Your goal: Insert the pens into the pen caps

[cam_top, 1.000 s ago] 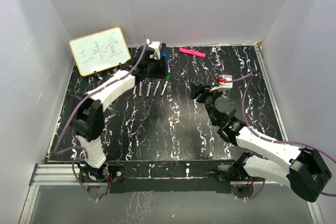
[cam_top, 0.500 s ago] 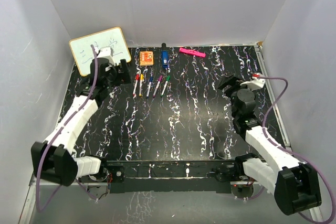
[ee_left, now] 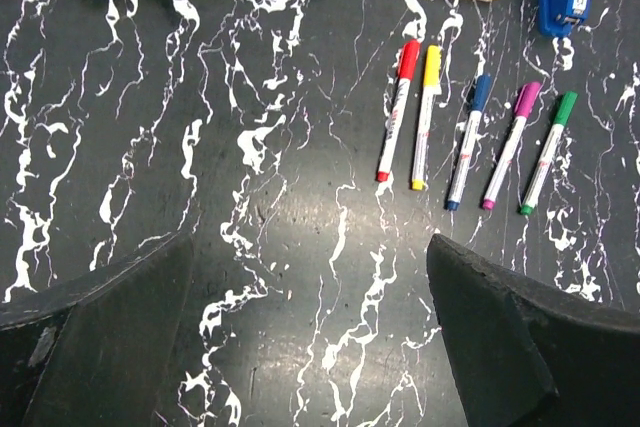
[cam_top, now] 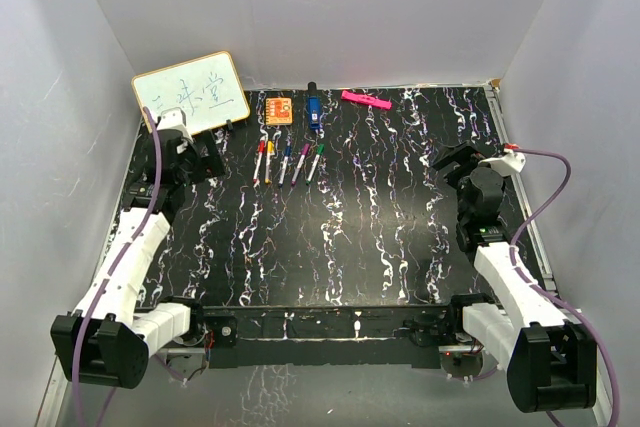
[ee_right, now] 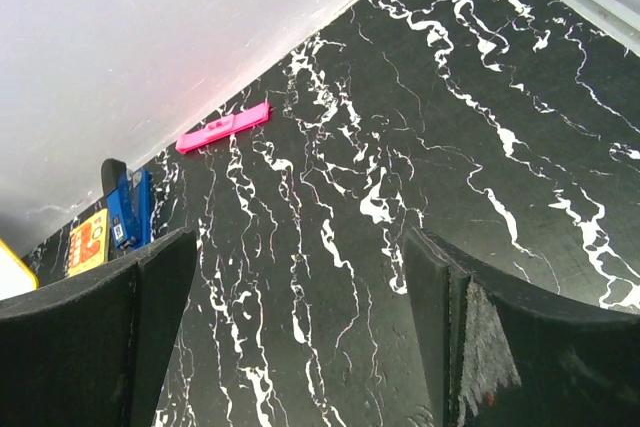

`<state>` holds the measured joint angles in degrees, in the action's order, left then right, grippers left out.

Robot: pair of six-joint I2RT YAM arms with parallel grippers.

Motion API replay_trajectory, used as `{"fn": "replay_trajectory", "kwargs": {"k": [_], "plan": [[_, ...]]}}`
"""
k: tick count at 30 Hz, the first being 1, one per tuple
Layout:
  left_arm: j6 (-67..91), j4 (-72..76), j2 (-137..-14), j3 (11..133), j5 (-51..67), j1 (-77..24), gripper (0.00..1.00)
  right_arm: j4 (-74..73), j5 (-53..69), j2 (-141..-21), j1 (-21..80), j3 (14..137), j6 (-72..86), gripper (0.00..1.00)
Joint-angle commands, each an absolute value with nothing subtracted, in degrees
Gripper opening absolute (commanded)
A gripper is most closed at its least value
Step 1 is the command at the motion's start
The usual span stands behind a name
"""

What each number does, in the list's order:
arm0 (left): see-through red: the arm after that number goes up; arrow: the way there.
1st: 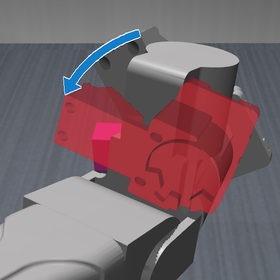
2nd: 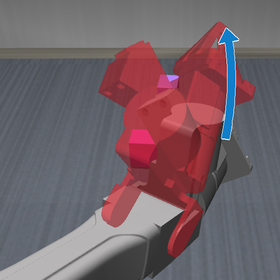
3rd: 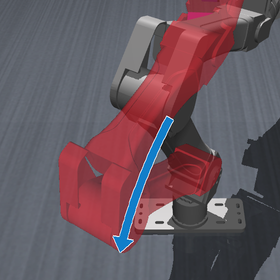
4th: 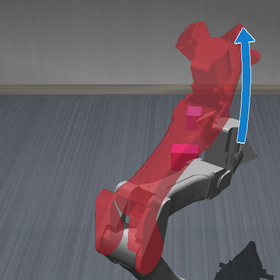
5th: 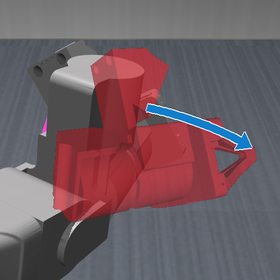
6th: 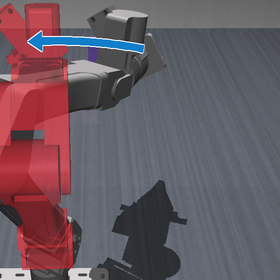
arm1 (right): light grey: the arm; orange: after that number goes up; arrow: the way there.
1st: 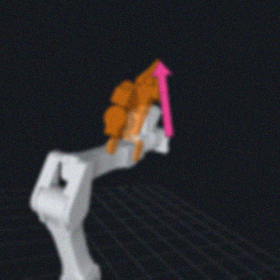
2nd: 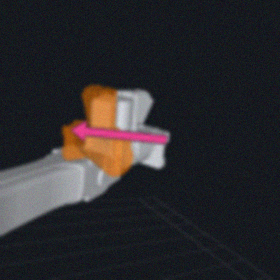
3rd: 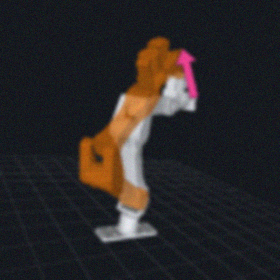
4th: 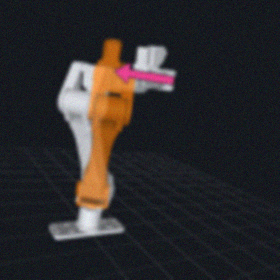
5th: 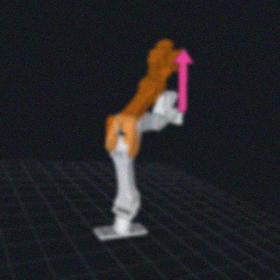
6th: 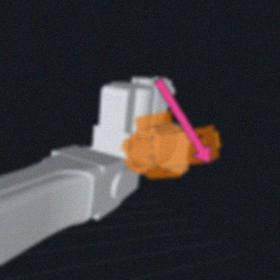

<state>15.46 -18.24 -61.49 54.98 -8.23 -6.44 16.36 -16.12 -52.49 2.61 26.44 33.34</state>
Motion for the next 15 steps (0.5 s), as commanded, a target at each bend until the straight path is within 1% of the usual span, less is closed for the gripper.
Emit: {"fn": "replay_trajectory", "kwargs": {"k": [1, 15], "plan": [[16.52, -20.31, -58.97, 54.61, -8.64, -6.33, 0.98, 16.43, -15.09, -52.06, 2.46, 27.23, 34.57, 0.83], [17.66, -19.76, -58.42, 53.24, -11.34, -6.33, 0.99, 16.28, -14.22, -52.49, 2.46, 27.38, 34.82, 0.85]]}}
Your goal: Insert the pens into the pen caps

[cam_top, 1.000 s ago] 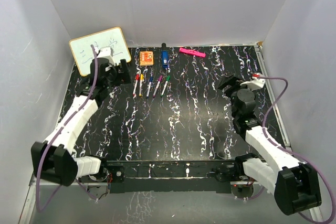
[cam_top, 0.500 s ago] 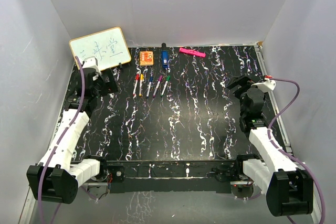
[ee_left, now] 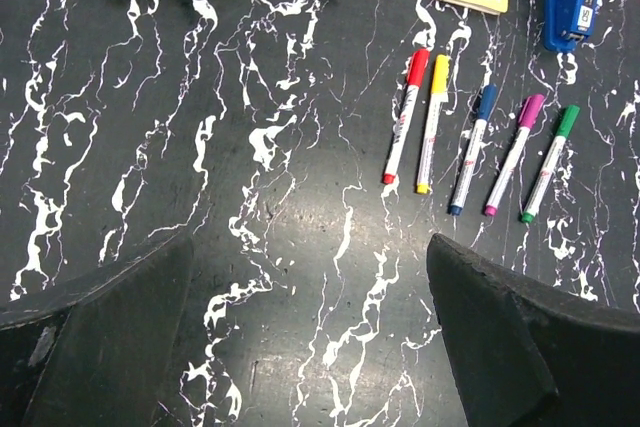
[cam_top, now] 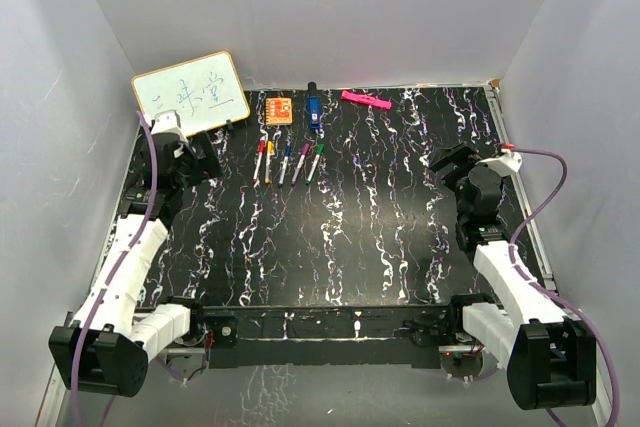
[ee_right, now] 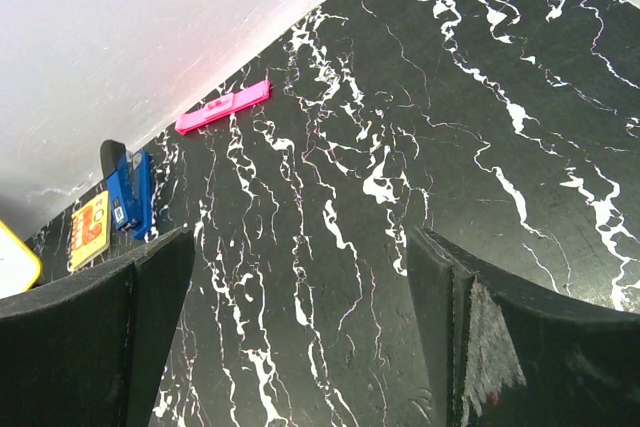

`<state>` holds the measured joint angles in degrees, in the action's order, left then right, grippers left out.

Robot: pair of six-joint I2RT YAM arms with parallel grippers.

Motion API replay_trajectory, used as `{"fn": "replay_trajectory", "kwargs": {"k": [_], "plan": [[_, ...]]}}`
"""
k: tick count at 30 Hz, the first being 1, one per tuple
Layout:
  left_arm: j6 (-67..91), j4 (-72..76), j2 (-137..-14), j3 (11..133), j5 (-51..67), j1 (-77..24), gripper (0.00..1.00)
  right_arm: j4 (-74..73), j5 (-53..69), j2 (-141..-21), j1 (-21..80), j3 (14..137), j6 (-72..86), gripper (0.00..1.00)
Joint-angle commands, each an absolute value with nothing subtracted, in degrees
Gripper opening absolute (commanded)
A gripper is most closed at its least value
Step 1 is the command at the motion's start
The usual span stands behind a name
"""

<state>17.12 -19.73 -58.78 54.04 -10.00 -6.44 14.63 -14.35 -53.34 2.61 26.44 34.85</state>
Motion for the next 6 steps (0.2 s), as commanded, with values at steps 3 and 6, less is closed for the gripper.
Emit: {"fn": "replay_trajectory", "kwargs": {"k": [3, 6], "plan": [[17.90, -19.34, -58.61, 52.91, -11.46, -6.33, 0.98, 16.26, -14.48, -52.14, 2.46, 27.33, 34.59, 0.85], [18.02, -18.94, -58.06, 52.84, -11.31, -6.34, 0.98, 16.22, -14.48, -52.10, 2.46, 27.25, 34.61, 0.85]]}}
